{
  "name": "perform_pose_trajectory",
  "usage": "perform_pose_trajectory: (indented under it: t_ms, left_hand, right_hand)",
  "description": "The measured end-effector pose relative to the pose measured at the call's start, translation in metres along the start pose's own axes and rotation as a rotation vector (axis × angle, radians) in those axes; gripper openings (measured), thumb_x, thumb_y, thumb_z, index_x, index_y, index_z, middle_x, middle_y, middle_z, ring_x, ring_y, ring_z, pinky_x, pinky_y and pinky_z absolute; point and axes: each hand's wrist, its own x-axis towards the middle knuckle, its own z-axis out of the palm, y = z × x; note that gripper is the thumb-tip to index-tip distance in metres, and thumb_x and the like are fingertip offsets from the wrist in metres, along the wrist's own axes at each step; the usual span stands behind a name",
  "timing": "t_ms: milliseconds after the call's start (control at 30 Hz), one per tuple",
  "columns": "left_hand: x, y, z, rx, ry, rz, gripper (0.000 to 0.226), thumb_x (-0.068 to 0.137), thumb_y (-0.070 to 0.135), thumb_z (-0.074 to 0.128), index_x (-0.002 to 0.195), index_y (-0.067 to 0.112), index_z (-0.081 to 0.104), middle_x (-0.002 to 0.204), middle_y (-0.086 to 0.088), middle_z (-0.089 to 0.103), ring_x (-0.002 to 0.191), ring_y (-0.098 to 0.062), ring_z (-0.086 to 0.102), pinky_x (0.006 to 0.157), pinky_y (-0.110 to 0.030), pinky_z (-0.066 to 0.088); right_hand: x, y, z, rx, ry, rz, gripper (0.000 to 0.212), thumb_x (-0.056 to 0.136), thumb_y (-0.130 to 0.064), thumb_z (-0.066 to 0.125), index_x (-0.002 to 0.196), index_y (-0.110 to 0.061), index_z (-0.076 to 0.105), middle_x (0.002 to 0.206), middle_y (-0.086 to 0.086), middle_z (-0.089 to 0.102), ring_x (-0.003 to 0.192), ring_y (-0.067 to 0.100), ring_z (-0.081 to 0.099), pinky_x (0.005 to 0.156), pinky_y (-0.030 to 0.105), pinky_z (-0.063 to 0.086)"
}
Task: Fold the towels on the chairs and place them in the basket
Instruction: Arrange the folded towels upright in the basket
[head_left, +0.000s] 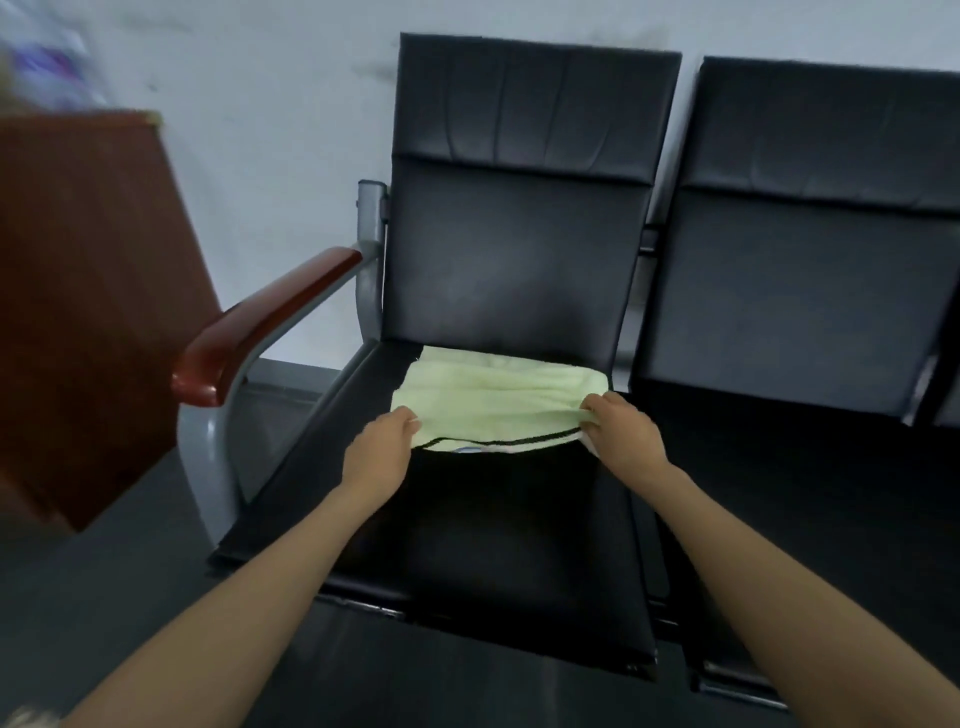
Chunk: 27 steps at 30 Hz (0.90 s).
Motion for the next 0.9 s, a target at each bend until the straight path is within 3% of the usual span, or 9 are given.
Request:
perform_pose_trajectory:
  t_ms: [233,433,533,700,900]
  left_hand:
    - [-0.047,0.067,-0.101,-0.293,0.196,0.085,0.016,0.099,0.017,0.046,0.093,0.013,0.060,0.089,0.001,0.061,0.084,-0.016,0.054,0.072,-0.024,0.035]
    - [-0.107,0.112,-0.167,-0.347,0.317,0.148,0.018,0.099,0.017,0.045,0.098,0.011,0.062,0.090,0.001,0.061,0.085,-0.016,0.053,0.073,-0.024,0.034]
    - [-0.127,0.130,-0.191,-0.378,0.359,0.201,0.019,0.099,0.017,0.045,0.101,0.009,0.062,0.094,0.001,0.061,0.087,-0.015,0.052,0.070,-0.018,0.031]
    - [-0.140,0.141,-0.202,-0.369,0.389,0.224,0.018,0.099,0.015,0.045,0.101,0.009,0.062,0.093,0.000,0.061,0.086,-0.014,0.050,0.068,-0.015,0.029]
    - [-0.121,0.099,-0.151,-0.284,0.215,0.099,0.018,0.099,0.015,0.046,0.101,0.008,0.062,0.094,-0.002,0.061,0.087,-0.017,0.052,0.074,-0.024,0.034]
  right_hand:
    - [-0.059,-0.021,-0.128,0.212,0.178,-0.020,0.008,0.093,-0.020,0.055,0.087,-0.019,0.060,0.087,-0.006,0.051,0.082,0.018,0.055,0.068,0.030,0.043]
    - [-0.119,-0.036,-0.208,0.326,0.284,-0.061,0.009,0.092,-0.028,0.060,0.087,-0.022,0.064,0.086,-0.006,0.061,0.080,0.014,0.056,0.066,0.028,0.041]
    - [-0.141,-0.040,-0.236,0.319,0.335,-0.076,0.009,0.091,-0.029,0.061,0.083,-0.025,0.062,0.085,-0.006,0.061,0.079,0.015,0.057,0.066,0.028,0.041]
    - [-0.162,-0.041,-0.248,0.328,0.311,-0.078,0.009,0.091,-0.027,0.059,0.082,-0.025,0.061,0.079,-0.007,0.061,0.075,0.015,0.058,0.065,0.029,0.043]
    - [-0.153,-0.026,-0.195,0.250,0.135,-0.024,0.011,0.095,-0.025,0.054,0.093,-0.020,0.064,0.082,-0.004,0.062,0.075,0.015,0.059,0.066,0.032,0.048]
